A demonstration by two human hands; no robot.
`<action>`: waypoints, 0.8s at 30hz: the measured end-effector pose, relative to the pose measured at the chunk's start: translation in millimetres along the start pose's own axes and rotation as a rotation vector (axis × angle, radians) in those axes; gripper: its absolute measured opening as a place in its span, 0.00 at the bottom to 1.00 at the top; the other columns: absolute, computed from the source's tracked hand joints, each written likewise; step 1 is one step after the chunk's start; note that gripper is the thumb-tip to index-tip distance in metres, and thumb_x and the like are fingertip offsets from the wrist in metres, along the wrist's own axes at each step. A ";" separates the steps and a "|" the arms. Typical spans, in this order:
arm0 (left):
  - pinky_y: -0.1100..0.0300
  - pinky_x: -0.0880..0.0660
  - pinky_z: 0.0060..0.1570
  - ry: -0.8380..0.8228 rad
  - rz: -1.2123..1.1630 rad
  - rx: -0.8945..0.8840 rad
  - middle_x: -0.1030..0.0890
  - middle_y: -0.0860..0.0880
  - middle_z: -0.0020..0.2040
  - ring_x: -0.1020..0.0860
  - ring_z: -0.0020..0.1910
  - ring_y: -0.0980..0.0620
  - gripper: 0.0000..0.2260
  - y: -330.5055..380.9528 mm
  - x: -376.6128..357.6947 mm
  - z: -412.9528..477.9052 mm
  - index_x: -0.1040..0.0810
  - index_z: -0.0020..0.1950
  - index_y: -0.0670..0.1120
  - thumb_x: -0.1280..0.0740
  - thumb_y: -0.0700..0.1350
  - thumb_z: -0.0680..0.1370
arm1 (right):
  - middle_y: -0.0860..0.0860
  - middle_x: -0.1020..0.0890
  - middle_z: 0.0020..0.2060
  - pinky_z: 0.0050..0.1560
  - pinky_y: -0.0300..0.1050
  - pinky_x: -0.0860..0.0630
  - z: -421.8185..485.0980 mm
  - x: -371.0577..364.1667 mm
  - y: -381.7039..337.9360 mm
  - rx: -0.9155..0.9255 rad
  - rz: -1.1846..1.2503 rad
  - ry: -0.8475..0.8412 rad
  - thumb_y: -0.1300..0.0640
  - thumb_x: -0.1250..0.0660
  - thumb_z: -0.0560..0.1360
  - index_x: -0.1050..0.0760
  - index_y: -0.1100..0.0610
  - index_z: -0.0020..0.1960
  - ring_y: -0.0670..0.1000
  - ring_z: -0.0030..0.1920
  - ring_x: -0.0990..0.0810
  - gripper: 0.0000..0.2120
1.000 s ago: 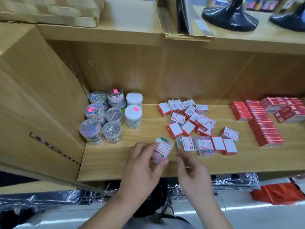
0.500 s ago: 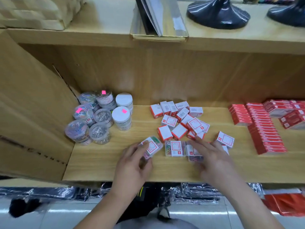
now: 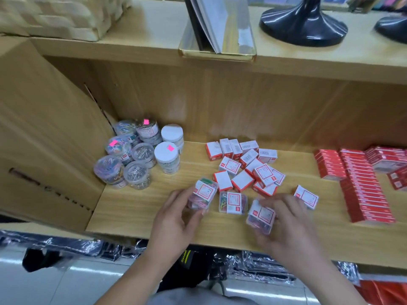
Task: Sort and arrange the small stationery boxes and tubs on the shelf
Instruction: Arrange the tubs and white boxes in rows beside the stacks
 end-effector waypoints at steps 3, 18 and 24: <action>0.52 0.19 0.51 -0.006 -0.124 0.067 0.21 0.59 0.58 0.17 0.51 0.53 0.31 -10.5 0.2 2.2 0.27 0.72 0.59 0.21 0.44 0.72 | 0.41 0.26 0.55 0.55 0.42 0.26 24.8 8.1 -34.4 -0.065 0.244 0.063 0.54 0.18 0.63 0.25 0.48 0.61 0.41 0.56 0.24 0.29; 0.65 0.26 0.62 -0.172 -0.221 0.072 0.28 0.62 0.69 0.22 0.63 0.55 0.37 -18.6 20.5 5.0 0.37 0.78 0.59 0.24 0.43 0.74 | 0.41 0.21 0.53 0.54 0.45 0.24 53.0 -45.8 -45.5 -0.112 0.232 -0.001 0.50 0.21 0.67 0.22 0.48 0.57 0.47 0.57 0.21 0.20; 0.62 0.30 0.69 -0.118 0.051 -0.178 0.31 0.51 0.76 0.27 0.72 0.54 0.25 0.2 18.8 19.9 0.26 0.72 0.56 0.26 0.51 0.75 | 0.50 0.19 0.61 0.62 0.42 0.27 13.3 -69.7 -11.9 -0.130 0.029 -0.042 0.54 0.15 0.59 0.19 0.54 0.61 0.55 0.61 0.21 0.32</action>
Point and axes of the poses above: each hand's wrist, its own z-axis towards the middle knuckle, its own x-axis out of the back of the hand, y = z × x, the point moved 4 cm from there along z, towards the middle knuckle
